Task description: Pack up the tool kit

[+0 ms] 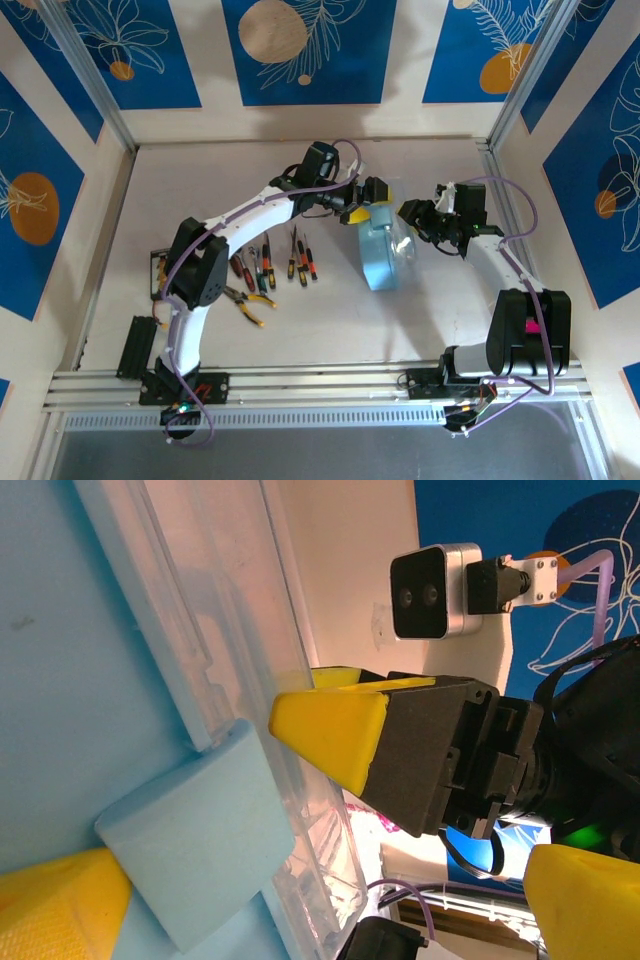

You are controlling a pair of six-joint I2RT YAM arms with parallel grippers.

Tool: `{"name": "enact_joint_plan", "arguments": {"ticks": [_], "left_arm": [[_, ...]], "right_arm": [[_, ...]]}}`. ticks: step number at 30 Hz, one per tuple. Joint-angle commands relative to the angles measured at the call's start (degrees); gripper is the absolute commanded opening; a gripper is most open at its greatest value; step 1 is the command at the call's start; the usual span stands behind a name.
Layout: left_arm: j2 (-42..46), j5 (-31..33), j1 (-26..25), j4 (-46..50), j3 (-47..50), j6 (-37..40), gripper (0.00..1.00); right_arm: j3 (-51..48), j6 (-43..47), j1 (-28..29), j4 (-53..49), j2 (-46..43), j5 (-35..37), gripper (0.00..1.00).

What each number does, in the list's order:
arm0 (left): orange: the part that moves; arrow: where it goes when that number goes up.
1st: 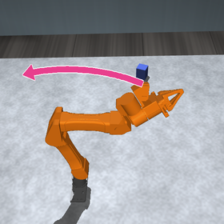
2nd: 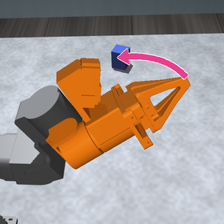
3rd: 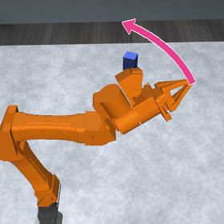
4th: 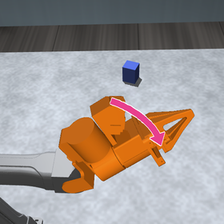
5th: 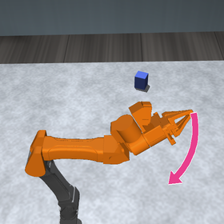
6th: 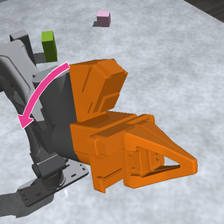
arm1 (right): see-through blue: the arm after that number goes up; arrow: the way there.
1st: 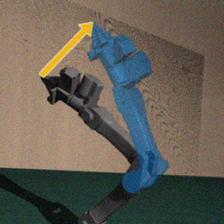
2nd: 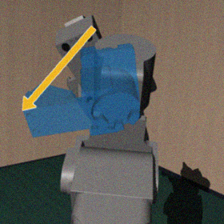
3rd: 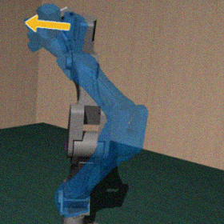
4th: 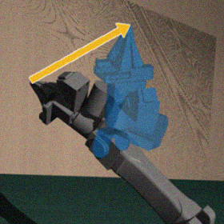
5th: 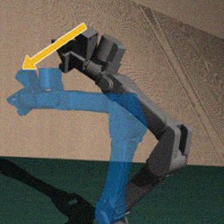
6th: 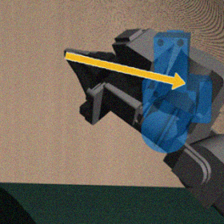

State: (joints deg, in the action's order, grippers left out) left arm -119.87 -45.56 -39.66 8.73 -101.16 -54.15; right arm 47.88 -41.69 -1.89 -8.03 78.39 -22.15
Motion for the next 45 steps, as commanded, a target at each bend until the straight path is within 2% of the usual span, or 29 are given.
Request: {"name": "enact_joint_plan", "arguments": {"ticks": [1,15,31,38,45], "left_arm": [[-2.4,-5.8,-3.4,-10.3,1.3,-2.2,1.00],[-2.6,-9.0,-3.3,-28.4,6.5,-11.0,1.00],[-2.9,-9.6,-3.0,-33.1,7.6,-13.6,1.00],[-0.6,-8.4,-1.1,-37.5,16.9,-14.0,1.00],[1.7,-7.4,2.2,-42.6,26.2,-14.3,1.00]], "right_arm": [[0.1,-1.5,2.2,-3.5,0.2,-3.8,0.46],[2.4,-1.2,2.5,-5.4,1.1,-3.6,0.45],[3.1,-1.2,3.1,-6.3,1.3,-2.6,0.45],[7.2,1.5,2.0,-11.3,-0.2,-1.3,0.45],[12.7,2.7,3.5,-15.2,-0.6,-0.4,0.45]]}}
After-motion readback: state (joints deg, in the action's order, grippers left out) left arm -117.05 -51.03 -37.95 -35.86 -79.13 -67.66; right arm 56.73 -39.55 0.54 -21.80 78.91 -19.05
